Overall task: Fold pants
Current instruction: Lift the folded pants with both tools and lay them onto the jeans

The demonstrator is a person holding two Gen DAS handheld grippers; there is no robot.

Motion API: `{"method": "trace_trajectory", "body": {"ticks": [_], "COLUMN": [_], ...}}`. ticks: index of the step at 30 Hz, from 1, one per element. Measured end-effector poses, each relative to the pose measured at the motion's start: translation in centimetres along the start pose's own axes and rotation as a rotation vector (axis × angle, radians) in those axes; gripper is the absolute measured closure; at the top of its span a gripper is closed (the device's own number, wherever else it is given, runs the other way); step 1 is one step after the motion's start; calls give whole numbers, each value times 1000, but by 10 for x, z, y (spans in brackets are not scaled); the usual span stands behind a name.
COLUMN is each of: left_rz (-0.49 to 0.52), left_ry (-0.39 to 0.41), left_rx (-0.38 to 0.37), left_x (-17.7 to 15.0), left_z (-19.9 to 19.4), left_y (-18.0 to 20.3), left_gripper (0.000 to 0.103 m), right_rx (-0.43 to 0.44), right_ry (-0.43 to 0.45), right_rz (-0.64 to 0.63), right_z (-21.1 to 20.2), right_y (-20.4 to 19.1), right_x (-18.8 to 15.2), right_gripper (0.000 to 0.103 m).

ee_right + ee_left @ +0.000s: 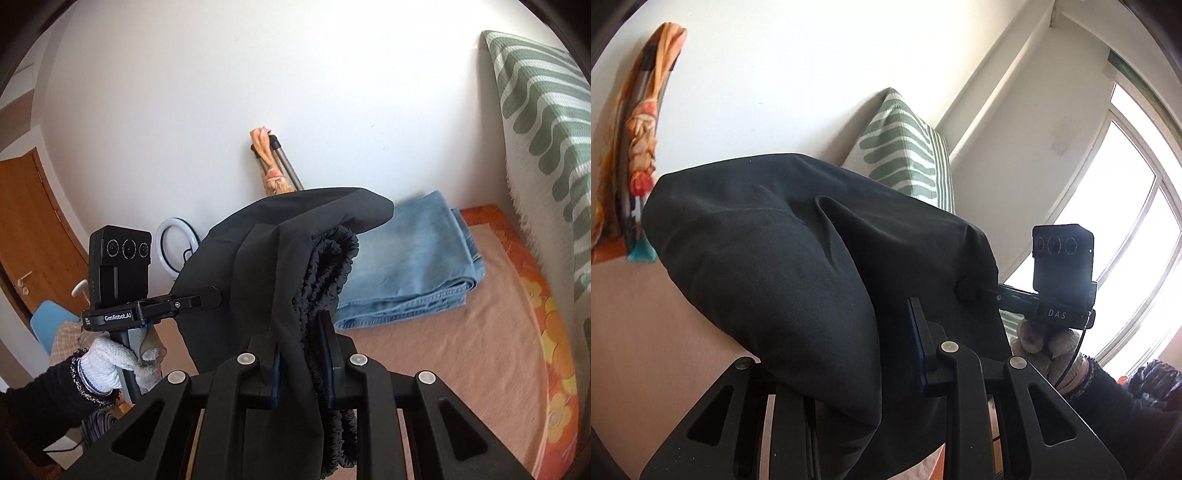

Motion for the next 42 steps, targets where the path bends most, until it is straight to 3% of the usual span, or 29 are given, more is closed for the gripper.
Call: {"method": "trace_trajectory", "body": {"ticks": [8,13,21,26,28,29,31,32,34,35,36,37,42], "left_rz": [19,18,14,0,37,27,-67,-108,-170,-184,-194,-204,-265], "left_ry": [22,20,-26,-28,-16,-52,-74,-78,-77,-77,-75,-76,-134], "left_rx": [-6,14,76,75,123,164,195,194,167,160,152,145,135], "left_x": [62,93,109,121,122,122,121,118,110,107,102,99,72], "left_z": [37,58,98,120,126,129,131,128,117,112,106,105,101], "left_y": [-8,-29,-75,-101,-112,-121,-146,-155,-166,-167,-168,-167,-162], "left_gripper": [79,79,79,79,79,79,78,76,59,56,55,54,54], "right_rx": [-33,-34,-31,-36,-29,-18,-10,-15,-12,-3,-2,-4,0], "right_ry": [16,2,-49,-82,-92,-109,-162,-181,-178,-170,-164,-162,-184], "right_rz": [-14,-12,14,42,52,65,119,143,183,194,210,223,226], "right_z": [22,56,123,159,170,175,187,189,188,186,181,178,164], "right_y": [59,97,147,179,192,198,212,217,225,226,227,227,210], "right_x": [59,81,75,68,66,63,51,46,36,33,31,29,19], "right_gripper": [87,87,87,88,88,88,88,86,82,77,66,63,62]}}
Point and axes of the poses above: each gripper's, at about its wrist camera, not at the fingertips, and z roughly the way its jaws point, y to its right, x to its top, the point moved 2 cm from there along z, roughly the way its jaws point, and after that the axes turned 14 degrees about -z, right-handed, at the moved point
